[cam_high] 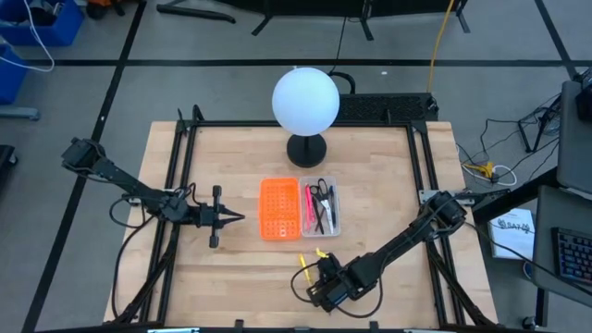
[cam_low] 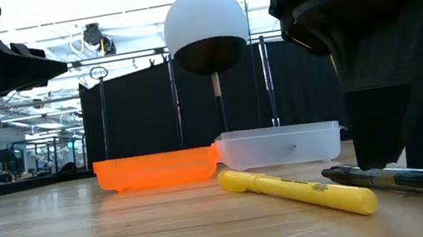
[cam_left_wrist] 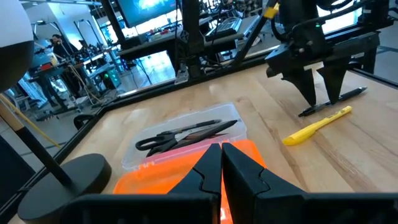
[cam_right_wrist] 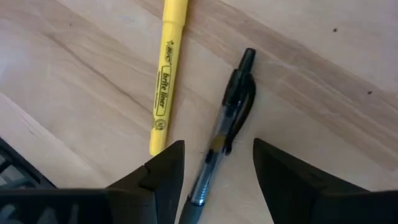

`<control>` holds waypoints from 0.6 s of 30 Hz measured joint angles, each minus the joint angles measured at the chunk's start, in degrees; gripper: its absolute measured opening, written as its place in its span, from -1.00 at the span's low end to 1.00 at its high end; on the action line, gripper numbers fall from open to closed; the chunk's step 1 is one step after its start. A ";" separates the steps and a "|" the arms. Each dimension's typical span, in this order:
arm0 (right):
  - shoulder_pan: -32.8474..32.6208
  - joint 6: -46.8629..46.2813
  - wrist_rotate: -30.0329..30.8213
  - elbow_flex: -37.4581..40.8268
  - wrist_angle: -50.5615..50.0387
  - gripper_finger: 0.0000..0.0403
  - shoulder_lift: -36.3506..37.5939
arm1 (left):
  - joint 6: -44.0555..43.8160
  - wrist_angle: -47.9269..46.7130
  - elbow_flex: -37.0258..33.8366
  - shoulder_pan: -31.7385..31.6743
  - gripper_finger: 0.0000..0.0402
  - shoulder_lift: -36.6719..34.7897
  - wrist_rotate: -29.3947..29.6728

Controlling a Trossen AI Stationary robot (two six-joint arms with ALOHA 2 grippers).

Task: Pick & place school supplies into a supply box
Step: Put the black pen into the pencil box

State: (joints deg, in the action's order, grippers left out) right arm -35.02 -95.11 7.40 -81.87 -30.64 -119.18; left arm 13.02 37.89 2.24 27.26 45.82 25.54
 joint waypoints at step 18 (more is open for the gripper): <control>1.72 4.69 -6.95 2.28 -13.11 -0.44 -0.39 | -4.11 -0.11 0.00 -0.01 -0.89 0.00 -0.06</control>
State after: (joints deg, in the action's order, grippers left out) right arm -33.30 -90.42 0.45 -79.59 -43.75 -119.57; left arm 8.90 37.78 2.24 27.25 45.82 25.48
